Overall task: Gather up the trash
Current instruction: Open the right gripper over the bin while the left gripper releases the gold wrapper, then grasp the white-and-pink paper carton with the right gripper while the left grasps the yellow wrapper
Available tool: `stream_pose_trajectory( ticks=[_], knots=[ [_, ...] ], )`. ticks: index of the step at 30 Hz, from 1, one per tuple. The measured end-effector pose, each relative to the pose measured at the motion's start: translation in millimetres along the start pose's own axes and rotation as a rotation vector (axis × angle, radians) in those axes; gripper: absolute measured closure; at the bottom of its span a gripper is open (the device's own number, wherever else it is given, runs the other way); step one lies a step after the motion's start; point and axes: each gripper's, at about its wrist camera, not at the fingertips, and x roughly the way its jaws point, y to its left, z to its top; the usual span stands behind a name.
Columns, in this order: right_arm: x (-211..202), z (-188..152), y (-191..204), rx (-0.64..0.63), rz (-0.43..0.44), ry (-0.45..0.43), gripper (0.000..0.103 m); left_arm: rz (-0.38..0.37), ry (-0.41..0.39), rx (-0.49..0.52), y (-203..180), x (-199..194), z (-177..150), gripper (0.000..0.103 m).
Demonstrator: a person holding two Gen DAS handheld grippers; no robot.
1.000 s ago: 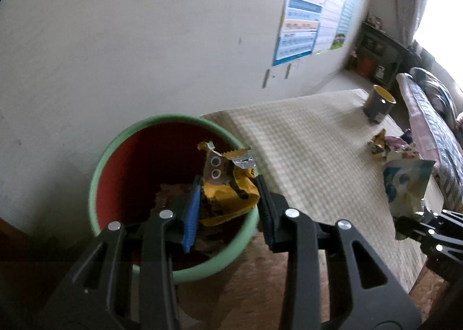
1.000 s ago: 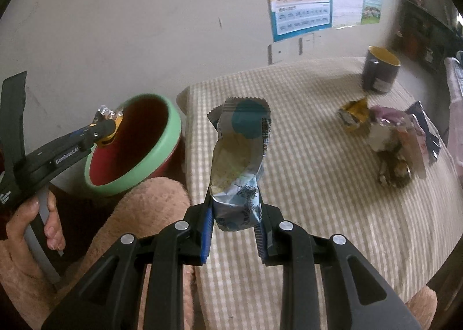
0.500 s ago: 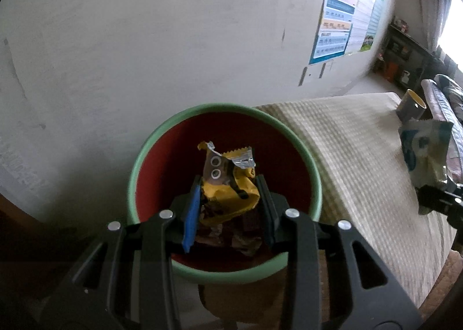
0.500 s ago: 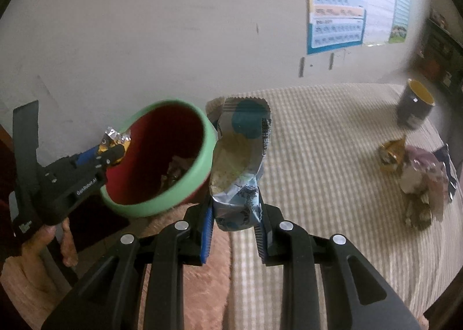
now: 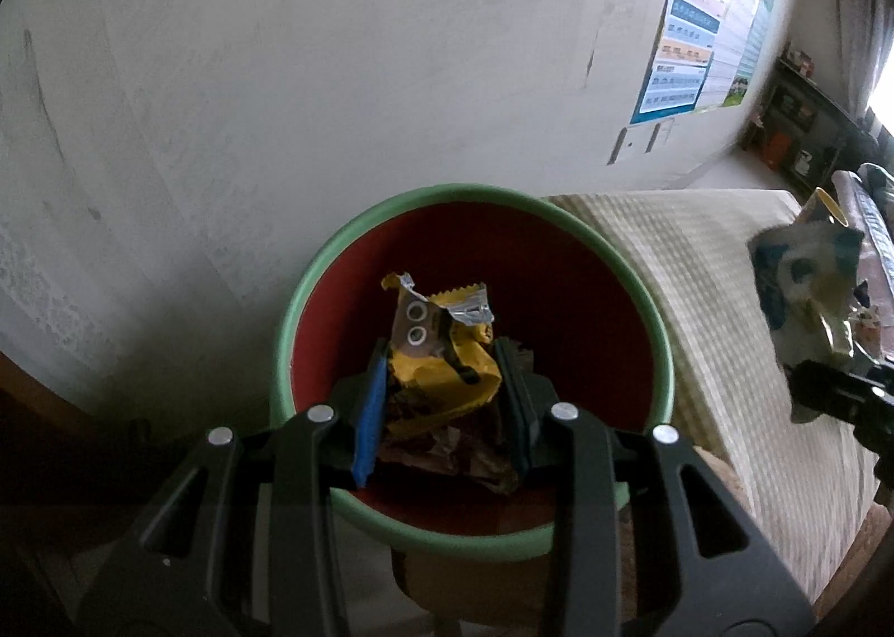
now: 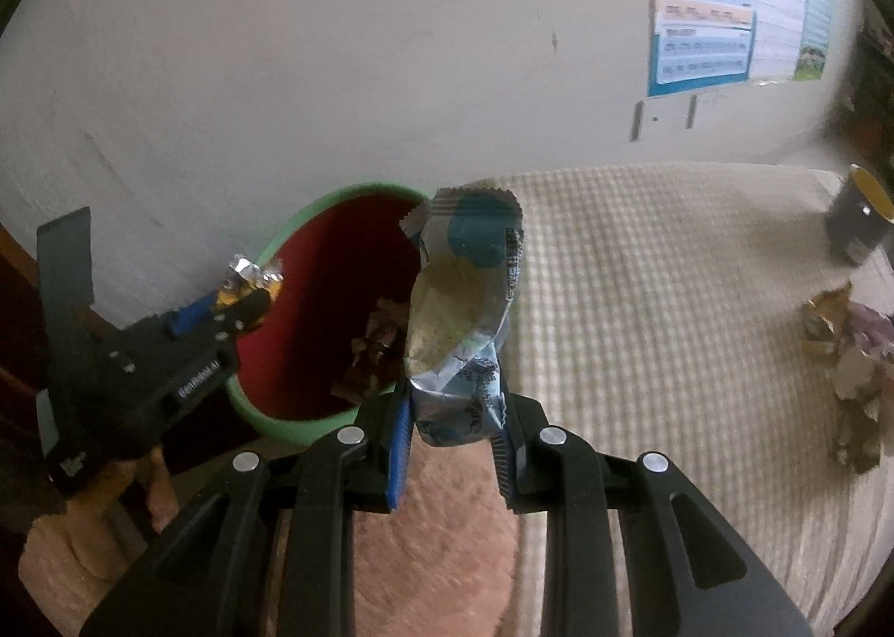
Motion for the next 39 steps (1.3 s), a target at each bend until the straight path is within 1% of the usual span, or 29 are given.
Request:
stream_pose_trajectory(
  ticks=[9, 16, 20, 21, 22, 23, 24, 26, 28, 31, 32, 34, 37, 39],
  knots=[
    [21.3, 23.9, 22.4, -0.045, 0.049, 0.011, 0.078, 0.005, 0.006, -0.016, 9.0, 6.6, 2.2, 0.069],
    [39.3, 32.6, 24.8, -0.038, 0.072, 0.045, 0.078, 0.010, 0.006, -0.046, 17.0, 12.5, 7.4, 0.069],
    [44.8, 37.9, 30.4, -0.049, 0.091, 0.045, 0.077, 0.015, 0.006, -0.050, 19.8, 16.3, 10.8, 0.069],
    [45.9, 39.2, 32.8, -0.054, 0.102, 0.043, 0.075, 0.017, 0.006, -0.050, 20.1, 16.5, 11.2, 0.069],
    [46.8, 39.7, 34.3, -0.058, 0.110, 0.045, 0.071, 0.019, 0.005, -0.052, 20.4, 16.4, 11.1, 0.066],
    [47.2, 40.5, 35.4, -0.059, 0.118, 0.044, 0.057, 0.024, 0.005, -0.056, 20.9, 16.2, 11.3, 0.058],
    [46.0, 40.9, 35.1, -0.056, 0.122, 0.034, 0.046, 0.026, 0.000, -0.063, 21.7, 15.3, 11.0, 0.050],
    [42.6, 40.1, 34.4, -0.049, 0.135, 0.020, 0.045, 0.024, -0.006, -0.074, 22.3, 13.1, 10.3, 0.041],
    [38.9, 38.3, 30.4, -0.044, 0.132, 0.017, 0.046, 0.023, -0.002, -0.077, 22.3, 12.6, 9.5, 0.041],
    [25.7, 29.8, 13.0, -0.014, 0.099, -0.003, 0.043, 0.002, -0.003, -0.075, 18.1, 9.2, 8.6, 0.041],
    [19.0, 23.6, 2.5, 0.004, 0.076, -0.011, 0.041, -0.005, -0.005, -0.071, 16.2, 8.5, 8.5, 0.041],
    [9.2, 11.8, -23.9, 0.042, 0.019, -0.019, 0.041, -0.017, -0.004, -0.048, 6.7, 6.8, 7.7, 0.041],
    [-9.4, -11.2, -80.2, 0.124, -0.116, -0.028, 0.041, -0.037, -0.001, -0.015, -8.1, 4.1, 5.7, 0.041],
    [-25.3, -27.8, -128.8, 0.199, -0.254, -0.036, 0.041, -0.055, -0.002, 0.008, -20.8, 0.6, 4.6, 0.041]
  ],
)
